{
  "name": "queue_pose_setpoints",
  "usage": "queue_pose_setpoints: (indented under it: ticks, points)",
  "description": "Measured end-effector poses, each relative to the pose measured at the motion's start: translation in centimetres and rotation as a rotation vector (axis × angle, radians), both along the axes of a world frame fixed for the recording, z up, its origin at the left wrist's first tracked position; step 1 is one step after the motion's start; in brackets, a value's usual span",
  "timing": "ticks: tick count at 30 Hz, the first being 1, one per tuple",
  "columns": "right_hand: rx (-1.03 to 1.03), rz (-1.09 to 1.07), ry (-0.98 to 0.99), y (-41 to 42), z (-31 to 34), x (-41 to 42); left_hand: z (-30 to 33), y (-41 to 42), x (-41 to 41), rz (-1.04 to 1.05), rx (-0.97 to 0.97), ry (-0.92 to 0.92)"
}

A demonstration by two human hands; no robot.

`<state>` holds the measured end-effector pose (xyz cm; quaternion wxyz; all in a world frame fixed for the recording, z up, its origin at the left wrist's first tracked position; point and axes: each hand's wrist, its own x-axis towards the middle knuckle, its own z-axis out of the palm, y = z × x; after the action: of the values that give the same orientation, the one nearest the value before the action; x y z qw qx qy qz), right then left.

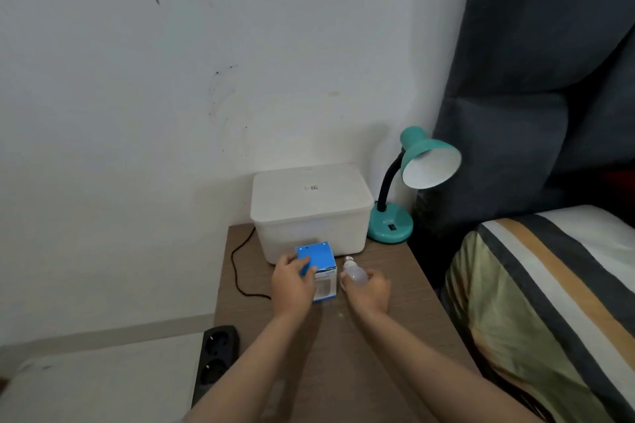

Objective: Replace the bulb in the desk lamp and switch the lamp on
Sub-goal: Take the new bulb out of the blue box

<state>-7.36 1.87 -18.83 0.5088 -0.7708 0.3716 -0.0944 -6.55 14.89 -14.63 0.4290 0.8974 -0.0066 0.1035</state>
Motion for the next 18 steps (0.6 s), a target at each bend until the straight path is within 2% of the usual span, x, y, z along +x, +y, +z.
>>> queue_pose_setpoints:
  ticks: [6,9,12,14,16,18]
  points:
    - [-0.020,0.047,0.027,0.1,0.1,0.5,-0.6,-0.1,0.0,0.004,-0.018,-0.005]
    - [-0.118,0.076,0.034,-0.1,0.2,0.1,-0.7,0.0,-0.1,0.002,-0.018,-0.015]
    - [-0.244,0.138,-0.171,-0.6,0.7,-0.7,-0.8,0.0,-0.1,-0.011,-0.021,-0.022]
    - [-0.234,0.229,-0.340,-0.8,1.5,-1.1,-0.7,0.0,0.0,-0.018,-0.032,-0.028]
    - [-0.192,0.329,-0.396,-0.6,2.3,-1.3,-0.7,0.1,0.1,-0.010,-0.046,-0.028]
    - [-0.146,0.397,-0.372,-0.4,2.5,-1.1,-0.6,0.2,0.1,0.006,-0.074,-0.018]
